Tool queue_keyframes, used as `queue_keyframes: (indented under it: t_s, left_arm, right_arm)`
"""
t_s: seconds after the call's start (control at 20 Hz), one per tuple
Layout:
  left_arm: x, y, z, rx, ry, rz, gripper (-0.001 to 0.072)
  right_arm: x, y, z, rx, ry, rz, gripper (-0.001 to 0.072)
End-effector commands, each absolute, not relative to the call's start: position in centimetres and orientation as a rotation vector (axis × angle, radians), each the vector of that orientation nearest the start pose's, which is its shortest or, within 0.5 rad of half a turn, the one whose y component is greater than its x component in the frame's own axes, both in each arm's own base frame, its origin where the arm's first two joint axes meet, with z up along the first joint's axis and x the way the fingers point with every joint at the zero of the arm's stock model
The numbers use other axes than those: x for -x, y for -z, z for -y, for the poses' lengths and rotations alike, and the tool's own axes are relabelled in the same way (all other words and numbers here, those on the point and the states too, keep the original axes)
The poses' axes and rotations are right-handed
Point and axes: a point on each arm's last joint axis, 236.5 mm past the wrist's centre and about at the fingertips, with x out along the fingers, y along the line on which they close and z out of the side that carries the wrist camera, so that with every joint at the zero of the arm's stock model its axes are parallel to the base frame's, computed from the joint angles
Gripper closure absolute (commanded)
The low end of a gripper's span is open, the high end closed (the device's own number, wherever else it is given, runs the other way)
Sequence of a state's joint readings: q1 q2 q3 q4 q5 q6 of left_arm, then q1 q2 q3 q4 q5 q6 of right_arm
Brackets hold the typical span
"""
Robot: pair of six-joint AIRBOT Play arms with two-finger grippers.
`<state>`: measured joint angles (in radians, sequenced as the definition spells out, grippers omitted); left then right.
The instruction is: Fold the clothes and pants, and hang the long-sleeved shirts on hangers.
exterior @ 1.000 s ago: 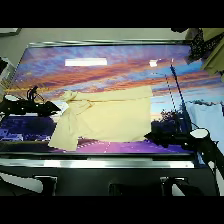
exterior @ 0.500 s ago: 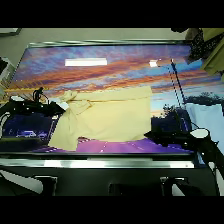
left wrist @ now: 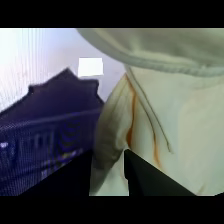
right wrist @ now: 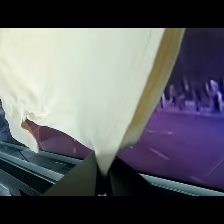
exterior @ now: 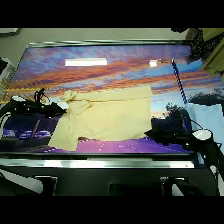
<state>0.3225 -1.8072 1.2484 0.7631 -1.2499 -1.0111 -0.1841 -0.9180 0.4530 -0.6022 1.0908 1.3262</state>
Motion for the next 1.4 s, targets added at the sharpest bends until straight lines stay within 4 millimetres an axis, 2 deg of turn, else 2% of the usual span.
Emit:
queue_keyframes:
  t_s: [0.0, 0.25, 0.35, 0.4, 0.5, 0.6, 0.7, 0.8, 0.9, 0.95, 1.05, 1.15, 1.25, 1.35]
  left_arm:
    - [-41.1, 10.7, 3.2, 0.649, 0.508, -1.393, 0.0452]
    - [-40.9, 11.3, 4.0, 0.651, 0.523, -1.414, 0.0464]
    - [-40.8, 11.3, 4.9, 0.655, 0.542, -1.422, 0.0691]
    - [-41.1, 11.0, 5.3, 0.672, 0.549, -1.41, 0.0692]
    - [-42.4, 9.5, 5.5, 0.714, 0.549, -1.365, 0.0693]
    - [-44.0, 6.5, 5.2, 0.707, 0.554, -1.308, 0.0694]
    - [-46.1, 1.6, 4.6, 0.646, 0.549, -1.194, 0.0695]
    - [-48.0, -5.5, 4.0, 0.581, 0.536, -1.05, 0.0694]
    - [-48.7, -14.3, 3.8, 0.527, 0.518, -0.887, 0.0694]
    - [-48.2, -19.4, 3.9, 0.502, 0.51, -0.796, 0.0695]
    - [-45.6, -29.2, 4.6, 0.441, 0.505, -0.614, 0.0694]
    - [-41.3, -36.9, 4.7, 0.397, 0.431, -0.474, 0.0694]
    - [-36.2, -42.7, 3.6, 0.359, 0.297, -0.347, 0.0694]
    - [-31.0, -46.5, 1.7, 0.348, 0.143, -0.231, 0.0694]
  right_arm:
    - [-26.1, 2.2, -12.7, -0.926, -0.347, -1.246, 0.0684]
    - [-26.1, 2.2, -12.7, -0.926, -0.346, -1.244, 0.0684]
    - [-26.2, 2.0, -12.8, -0.936, -0.35, -1.239, 0.0684]
    - [-26.4, 1.7, -12.9, -0.938, -0.356, -1.231, 0.0684]
    - [-27.6, 0.3, -12.8, -0.911, -0.381, -1.187, 0.0685]
    - [-30.3, -3.2, -12.1, -0.844, -0.411, -1.083, 0.0686]
    - [-33.7, -8.6, -11.1, -0.771, -0.43, -0.933, 0.0686]
    - [-36.5, -15.1, -10.0, -0.682, -0.439, -0.773, 0.0686]
    - [-38.0, -22.4, -8.9, -0.596, -0.433, -0.619, 0.0686]
    - [-38.2, -26.0, -8.6, -0.558, -0.433, -0.549, 0.0686]
    - [-37.2, -34.0, -8.4, -0.483, -0.445, -0.402, 0.0686]
    - [-34.5, -41.0, -8.4, -0.395, -0.446, -0.274, 0.0686]
    - [-30.7, -46.7, -7.8, -0.317, -0.396, -0.156, 0.0686]
    - [-26.7, -50.8, -6.5, -0.272, -0.308, -0.047, 0.0686]
